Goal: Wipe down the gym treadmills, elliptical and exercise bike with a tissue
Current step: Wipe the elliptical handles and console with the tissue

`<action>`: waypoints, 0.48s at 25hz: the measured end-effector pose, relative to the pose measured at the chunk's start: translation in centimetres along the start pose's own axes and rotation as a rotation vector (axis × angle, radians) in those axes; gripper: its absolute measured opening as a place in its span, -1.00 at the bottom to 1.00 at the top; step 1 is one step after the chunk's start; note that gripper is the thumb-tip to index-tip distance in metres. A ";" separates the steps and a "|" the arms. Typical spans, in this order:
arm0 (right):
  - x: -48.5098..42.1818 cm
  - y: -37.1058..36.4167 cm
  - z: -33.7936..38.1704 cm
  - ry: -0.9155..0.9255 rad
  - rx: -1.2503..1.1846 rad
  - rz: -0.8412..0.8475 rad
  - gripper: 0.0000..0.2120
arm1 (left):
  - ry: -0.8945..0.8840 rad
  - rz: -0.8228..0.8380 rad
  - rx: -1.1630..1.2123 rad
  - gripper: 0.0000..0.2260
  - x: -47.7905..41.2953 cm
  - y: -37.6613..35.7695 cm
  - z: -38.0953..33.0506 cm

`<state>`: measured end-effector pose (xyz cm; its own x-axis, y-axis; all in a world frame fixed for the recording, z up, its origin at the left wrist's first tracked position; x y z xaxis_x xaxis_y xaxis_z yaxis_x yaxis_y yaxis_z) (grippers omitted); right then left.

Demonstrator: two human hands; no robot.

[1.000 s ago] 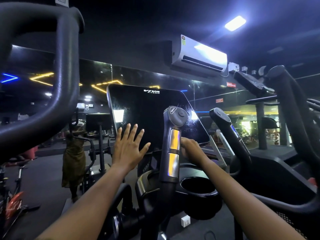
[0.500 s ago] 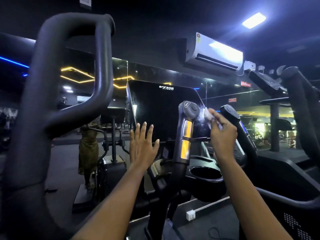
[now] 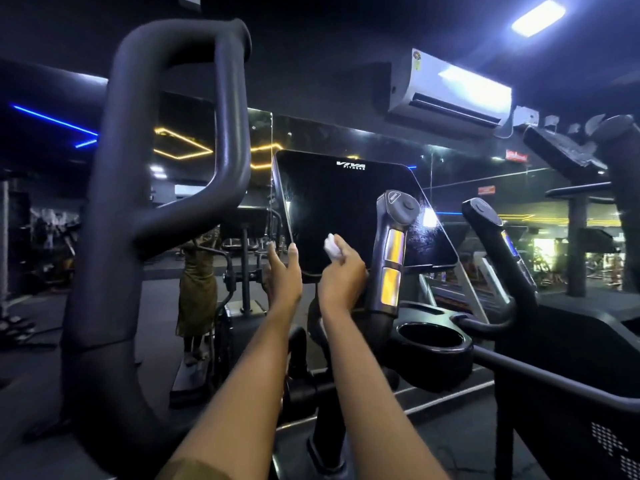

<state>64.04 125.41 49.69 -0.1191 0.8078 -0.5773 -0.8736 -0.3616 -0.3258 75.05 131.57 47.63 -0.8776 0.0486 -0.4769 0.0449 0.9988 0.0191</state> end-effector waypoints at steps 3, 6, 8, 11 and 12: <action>-0.8 -0.4 -3.0 -0.166 -0.137 -0.227 -0.65 | -0.122 0.056 0.039 -0.48 0.0 -0.4 -1.3; -2.1 -1.7 -6.7 -0.245 -0.096 -0.178 -0.57 | -0.234 0.114 0.051 -0.47 -0.5 -1.4 -1.4; -3.6 -2.6 -8.6 -0.334 0.078 0.001 -0.52 | -0.252 0.137 -0.014 -0.47 -1.0 -1.9 -1.0; -4.9 -2.6 -9.2 -0.242 0.197 0.052 -0.56 | -0.252 0.137 -0.005 -0.49 -1.3 -2.3 -0.4; -4.9 -2.0 -8.6 -0.150 0.192 -0.057 -0.58 | -0.249 0.131 0.014 -0.50 -1.3 -2.4 -0.3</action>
<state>70.40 118.18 46.70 -0.1230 0.8896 -0.4399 -0.9527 -0.2299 -0.1986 75.94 129.10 48.45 -0.7197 0.1729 -0.6724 0.1584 0.9838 0.0834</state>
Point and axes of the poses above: each hand's wrist, its own x-axis away from the middle knuckle, its own y-axis out of the back of the hand, z = x × y, the point moved 5 cm from there along -x, towards the middle knuckle, and after that the axes turned 7 degrees about -z, right-handed, at the moved point
